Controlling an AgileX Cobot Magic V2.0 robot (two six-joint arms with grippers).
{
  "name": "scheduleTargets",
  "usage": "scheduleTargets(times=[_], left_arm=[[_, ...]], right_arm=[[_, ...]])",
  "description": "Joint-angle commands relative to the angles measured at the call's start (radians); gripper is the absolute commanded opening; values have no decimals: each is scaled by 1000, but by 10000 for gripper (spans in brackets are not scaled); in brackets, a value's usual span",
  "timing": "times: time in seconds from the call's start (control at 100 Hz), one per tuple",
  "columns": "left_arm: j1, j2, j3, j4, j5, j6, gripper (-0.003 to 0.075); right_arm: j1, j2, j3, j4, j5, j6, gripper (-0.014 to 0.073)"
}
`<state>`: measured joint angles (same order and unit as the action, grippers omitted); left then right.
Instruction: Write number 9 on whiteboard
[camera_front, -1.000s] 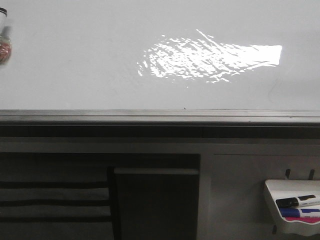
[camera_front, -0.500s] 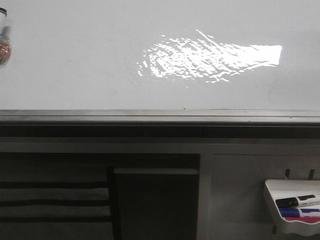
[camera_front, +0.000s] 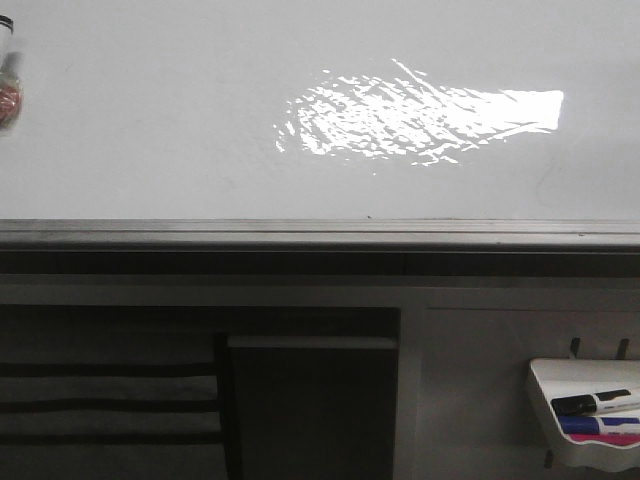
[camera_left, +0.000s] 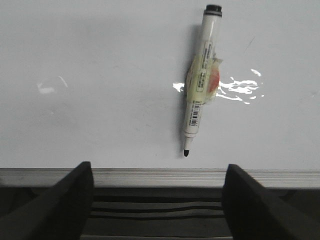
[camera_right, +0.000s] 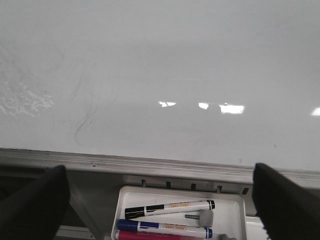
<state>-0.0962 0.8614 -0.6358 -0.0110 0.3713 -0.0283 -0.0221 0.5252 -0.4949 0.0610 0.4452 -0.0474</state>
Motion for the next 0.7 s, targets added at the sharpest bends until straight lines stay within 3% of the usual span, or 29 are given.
scheduleTargets(times=[0.0, 0.37, 0.69], left_arm=[[-16, 53, -35, -7, -134, -3, 453], [-66, 311, -35, 31, -440, -3, 438], [-89, 463, -70, 47, -507, -3, 438]], right_arm=[[-6, 12, -35, 5, -68, -6, 657], [-6, 12, -35, 11, -66, -6, 657], [-6, 12, -35, 11, -66, -6, 657]])
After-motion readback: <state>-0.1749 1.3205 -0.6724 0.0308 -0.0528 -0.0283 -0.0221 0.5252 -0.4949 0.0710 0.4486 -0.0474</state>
